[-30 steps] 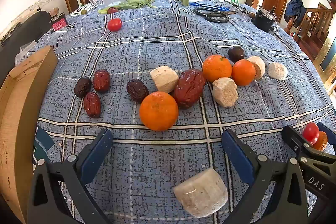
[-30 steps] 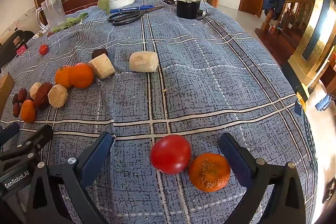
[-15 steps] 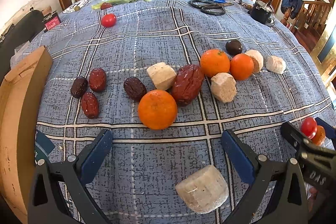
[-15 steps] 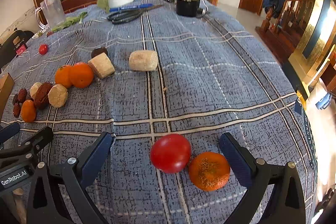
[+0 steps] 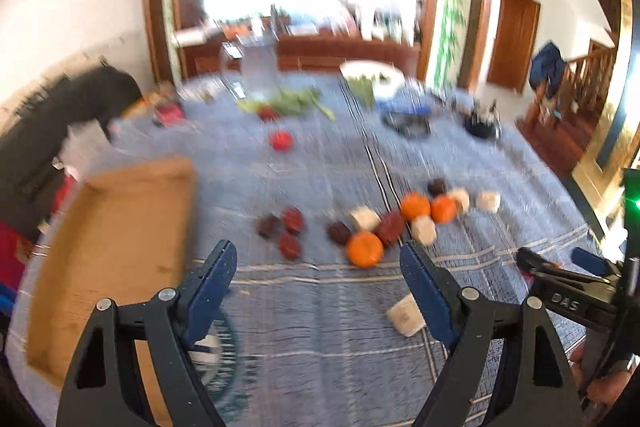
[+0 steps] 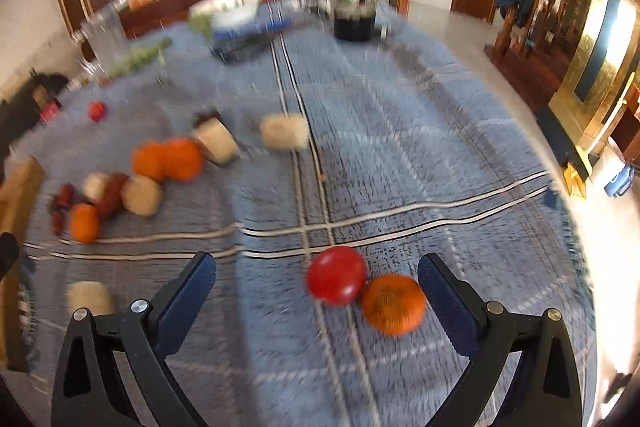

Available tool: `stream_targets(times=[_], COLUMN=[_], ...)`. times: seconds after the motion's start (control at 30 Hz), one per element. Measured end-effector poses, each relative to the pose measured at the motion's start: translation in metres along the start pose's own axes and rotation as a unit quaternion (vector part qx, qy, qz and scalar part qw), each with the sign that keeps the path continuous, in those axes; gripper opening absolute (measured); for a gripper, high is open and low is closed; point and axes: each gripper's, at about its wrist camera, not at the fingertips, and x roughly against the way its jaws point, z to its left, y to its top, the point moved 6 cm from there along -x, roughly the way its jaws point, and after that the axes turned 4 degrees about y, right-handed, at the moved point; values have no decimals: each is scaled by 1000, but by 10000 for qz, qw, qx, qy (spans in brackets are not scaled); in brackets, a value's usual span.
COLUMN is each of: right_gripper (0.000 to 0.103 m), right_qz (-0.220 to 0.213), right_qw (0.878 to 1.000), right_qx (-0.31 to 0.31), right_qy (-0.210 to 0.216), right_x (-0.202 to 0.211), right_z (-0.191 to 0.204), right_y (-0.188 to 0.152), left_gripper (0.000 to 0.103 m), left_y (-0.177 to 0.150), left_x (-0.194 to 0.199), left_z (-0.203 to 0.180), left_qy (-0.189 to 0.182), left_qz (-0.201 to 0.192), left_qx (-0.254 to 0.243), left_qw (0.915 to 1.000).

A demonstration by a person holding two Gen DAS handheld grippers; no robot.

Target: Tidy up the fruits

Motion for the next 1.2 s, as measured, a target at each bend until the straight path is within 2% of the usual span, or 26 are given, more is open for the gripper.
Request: stream_targets(times=[0.13, 0.23, 0.33, 0.5, 0.63, 0.83, 1.2], right_gripper=[102, 102, 102, 102, 102, 102, 102], right_qz=[-1258, -1699, -1625, -1542, -1484, -1422, -1175], right_qw=[9919, 9846, 9853, 9878, 9885, 9892, 9916], right_qx=[-157, -317, -342, -83, 49, 314, 348], right_qy=[100, 246, 391, 212, 285, 182, 405], right_x=[61, 85, 87, 91, 91, 87, 76], right_z=[16, 26, 34, 45, 50, 61, 66], right_y=[-2, -10, -9, -14, -20, -23, -30], left_gripper=[83, 83, 83, 83, 83, 83, 83], left_y=[5, 4, 1, -4, -8, -13, -17], left_x=[35, 49, 58, 62, 57, 50, 39], left_z=[24, 32, 37, 42, 44, 49, 52], left_qy=[282, 260, 247, 358, 319, 372, 366], left_qz=[-518, -695, -788, -754, -635, -506, -338], left_qx=[142, 195, 133, 91, 114, 114, 121], left_qw=[9982, 9970, 9965, 9965, 9974, 9980, 9987])
